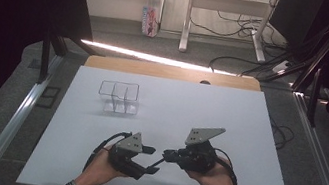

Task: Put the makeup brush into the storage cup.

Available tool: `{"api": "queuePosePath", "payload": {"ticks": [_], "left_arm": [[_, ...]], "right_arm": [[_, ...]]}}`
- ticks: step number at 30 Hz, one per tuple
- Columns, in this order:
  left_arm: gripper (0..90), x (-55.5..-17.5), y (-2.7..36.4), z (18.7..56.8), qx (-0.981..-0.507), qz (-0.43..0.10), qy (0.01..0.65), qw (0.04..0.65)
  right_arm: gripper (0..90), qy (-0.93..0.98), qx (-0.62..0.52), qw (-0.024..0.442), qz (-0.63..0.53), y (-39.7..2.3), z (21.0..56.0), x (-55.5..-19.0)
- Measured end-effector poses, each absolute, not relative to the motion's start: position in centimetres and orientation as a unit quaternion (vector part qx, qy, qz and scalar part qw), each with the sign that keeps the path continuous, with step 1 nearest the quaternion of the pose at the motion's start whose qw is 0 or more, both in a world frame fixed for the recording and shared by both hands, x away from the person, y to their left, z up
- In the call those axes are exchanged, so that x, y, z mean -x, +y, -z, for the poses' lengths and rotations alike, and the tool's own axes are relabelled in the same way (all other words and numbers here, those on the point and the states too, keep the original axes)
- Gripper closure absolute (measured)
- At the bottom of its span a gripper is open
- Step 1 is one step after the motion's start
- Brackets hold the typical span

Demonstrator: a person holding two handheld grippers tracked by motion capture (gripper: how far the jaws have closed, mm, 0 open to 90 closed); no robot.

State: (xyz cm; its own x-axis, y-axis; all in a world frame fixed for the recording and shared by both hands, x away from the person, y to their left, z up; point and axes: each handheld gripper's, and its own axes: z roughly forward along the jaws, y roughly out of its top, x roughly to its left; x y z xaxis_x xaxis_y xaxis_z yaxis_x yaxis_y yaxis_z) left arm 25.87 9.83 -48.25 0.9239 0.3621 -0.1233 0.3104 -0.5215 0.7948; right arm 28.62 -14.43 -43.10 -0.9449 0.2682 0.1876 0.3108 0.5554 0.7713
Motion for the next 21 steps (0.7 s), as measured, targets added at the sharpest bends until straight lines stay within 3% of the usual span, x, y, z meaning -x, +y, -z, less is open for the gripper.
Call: {"api": "queuePosePath", "payload": {"ticks": [10, 16, 21], "left_arm": [[60.3, -25.61, 9.3, 48.21, -0.878, -0.018, 0.17, 0.447], [78.6, -25.56, 9.18, 48.17, -0.886, -0.016, 0.154, 0.438], [83.0, -25.35, 9.14, 48.04, -0.887, -0.029, 0.139, 0.44]], "right_arm": [[83.7, -0.886, 0.151, 0.034, 0.437, -13.81, 43.27, -28.19], [83.7, -0.887, 0.148, 0.038, 0.437, -13.67, 43.36, -28.12], [82.4, -0.883, 0.151, 0.043, 0.442, -13.69, 43.47, -28.25]]}}
